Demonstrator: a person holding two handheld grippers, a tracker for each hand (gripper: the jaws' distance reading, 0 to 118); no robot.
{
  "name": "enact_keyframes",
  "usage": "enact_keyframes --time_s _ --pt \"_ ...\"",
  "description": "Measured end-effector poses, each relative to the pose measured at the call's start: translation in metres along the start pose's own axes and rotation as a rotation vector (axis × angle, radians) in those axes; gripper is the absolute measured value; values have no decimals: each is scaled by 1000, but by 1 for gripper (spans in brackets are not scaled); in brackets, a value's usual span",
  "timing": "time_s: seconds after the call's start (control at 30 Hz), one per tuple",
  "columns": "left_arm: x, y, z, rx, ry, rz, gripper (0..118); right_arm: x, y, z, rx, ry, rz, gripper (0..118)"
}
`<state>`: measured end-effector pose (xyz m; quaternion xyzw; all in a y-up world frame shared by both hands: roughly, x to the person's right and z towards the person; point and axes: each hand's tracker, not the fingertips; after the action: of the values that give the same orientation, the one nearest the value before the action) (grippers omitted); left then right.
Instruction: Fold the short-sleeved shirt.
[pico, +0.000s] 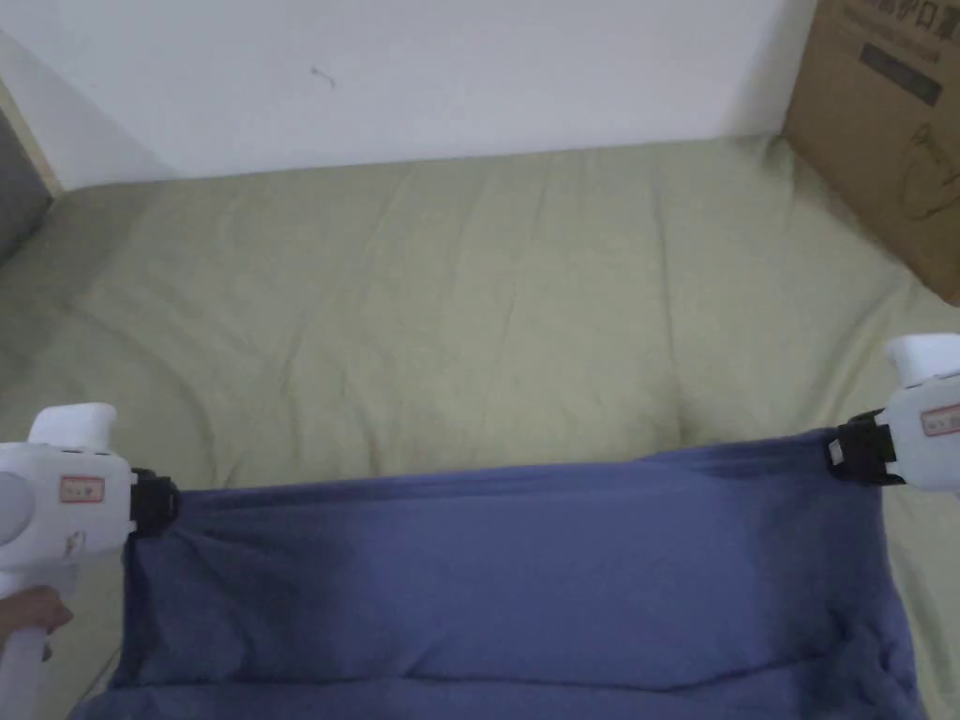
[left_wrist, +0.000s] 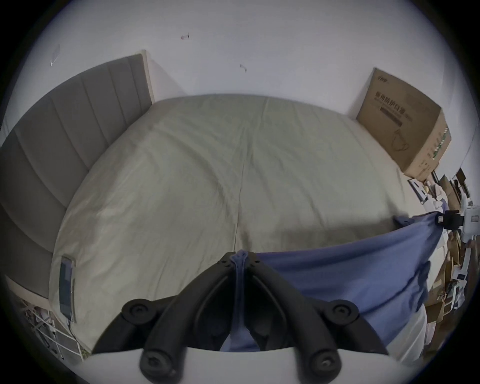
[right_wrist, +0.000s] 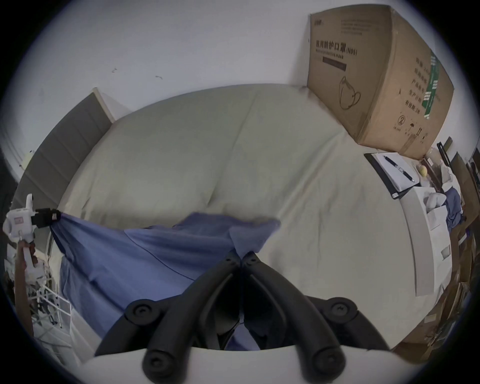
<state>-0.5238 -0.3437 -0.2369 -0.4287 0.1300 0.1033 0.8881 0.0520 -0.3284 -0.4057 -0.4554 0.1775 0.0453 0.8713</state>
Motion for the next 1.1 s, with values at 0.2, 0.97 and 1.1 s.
enact_keyframes --time_s 0.2,0.97,1.1 --pt "-2 -61 69 11 -7 -85 3 -5 -70 55 3 29 12 0" --pt "-34 -193 94 -31 -78 184 111 -64 -180 69 84 -7 113 84" --pt "-23 -208 114 -3 -98 189 51 -103 -177 73 170 98 95 9"
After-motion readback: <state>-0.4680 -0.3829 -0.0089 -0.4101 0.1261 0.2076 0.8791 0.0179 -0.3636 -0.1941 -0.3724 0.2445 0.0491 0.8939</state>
